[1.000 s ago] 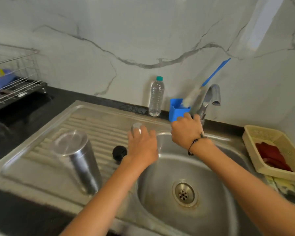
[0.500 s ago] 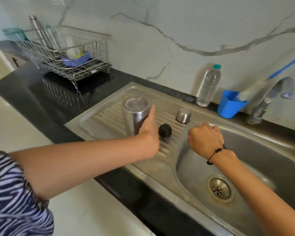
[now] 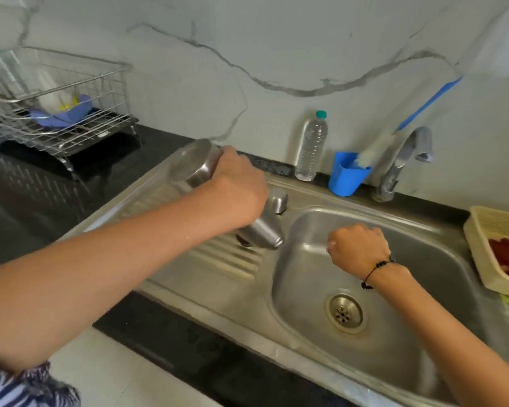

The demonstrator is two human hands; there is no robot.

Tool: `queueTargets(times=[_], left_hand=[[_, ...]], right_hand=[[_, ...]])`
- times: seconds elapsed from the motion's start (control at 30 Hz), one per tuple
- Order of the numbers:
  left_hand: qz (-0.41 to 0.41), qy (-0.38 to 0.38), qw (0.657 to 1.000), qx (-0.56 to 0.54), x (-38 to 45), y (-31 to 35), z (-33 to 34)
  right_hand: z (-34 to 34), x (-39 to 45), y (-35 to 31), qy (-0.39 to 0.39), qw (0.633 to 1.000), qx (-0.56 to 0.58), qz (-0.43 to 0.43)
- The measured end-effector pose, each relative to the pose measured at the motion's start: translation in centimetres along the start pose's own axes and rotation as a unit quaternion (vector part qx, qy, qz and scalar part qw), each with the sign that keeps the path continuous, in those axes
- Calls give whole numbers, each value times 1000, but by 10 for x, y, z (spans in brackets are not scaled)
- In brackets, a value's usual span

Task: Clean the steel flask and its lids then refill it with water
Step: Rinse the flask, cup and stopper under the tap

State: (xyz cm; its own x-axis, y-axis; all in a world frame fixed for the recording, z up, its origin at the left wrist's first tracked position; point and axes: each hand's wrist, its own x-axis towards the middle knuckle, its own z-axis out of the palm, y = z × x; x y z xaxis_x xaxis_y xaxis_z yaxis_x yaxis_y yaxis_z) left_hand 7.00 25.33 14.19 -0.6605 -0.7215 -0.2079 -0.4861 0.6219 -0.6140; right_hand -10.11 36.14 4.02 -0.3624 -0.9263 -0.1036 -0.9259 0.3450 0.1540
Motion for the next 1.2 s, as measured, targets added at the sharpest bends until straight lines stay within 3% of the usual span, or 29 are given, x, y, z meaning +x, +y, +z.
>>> queueTargets(times=[0.13, 0.23, 0.3, 0.37, 0.43, 0.5, 0.57, 0.67, 0.9, 1.2], left_hand=[[59, 34, 982, -177, 24, 11, -28], [74, 58, 915, -391, 51, 37, -12], [85, 69, 824, -556, 67, 65, 0], [85, 58, 706, -701, 80, 96, 10], [82, 25, 608, -789, 90, 128, 16], [65, 14, 549, -833, 102, 159, 20], [46, 2, 516, -855, 114, 185, 26], [33, -24, 496, -868, 124, 208, 34], [18, -12, 495, -869, 134, 222, 42], [-5, -6, 484, -875, 136, 243, 60]], right_hand=[[-5, 2, 45, 13, 997, 13, 68], [-2, 11, 83, 4, 988, 87, 124], [4, 20, 109, 10, 965, 202, 164], [8, 33, 129, 28, 942, 277, 189], [12, 53, 146, 37, 914, 340, 216], [19, 81, 160, 42, 894, 372, 245], [28, 110, 169, 49, 896, 355, 262], [40, 143, 171, 51, 908, 323, 261], [61, 155, 175, 151, 924, 265, 231], [60, 166, 187, 121, 961, 193, 155]])
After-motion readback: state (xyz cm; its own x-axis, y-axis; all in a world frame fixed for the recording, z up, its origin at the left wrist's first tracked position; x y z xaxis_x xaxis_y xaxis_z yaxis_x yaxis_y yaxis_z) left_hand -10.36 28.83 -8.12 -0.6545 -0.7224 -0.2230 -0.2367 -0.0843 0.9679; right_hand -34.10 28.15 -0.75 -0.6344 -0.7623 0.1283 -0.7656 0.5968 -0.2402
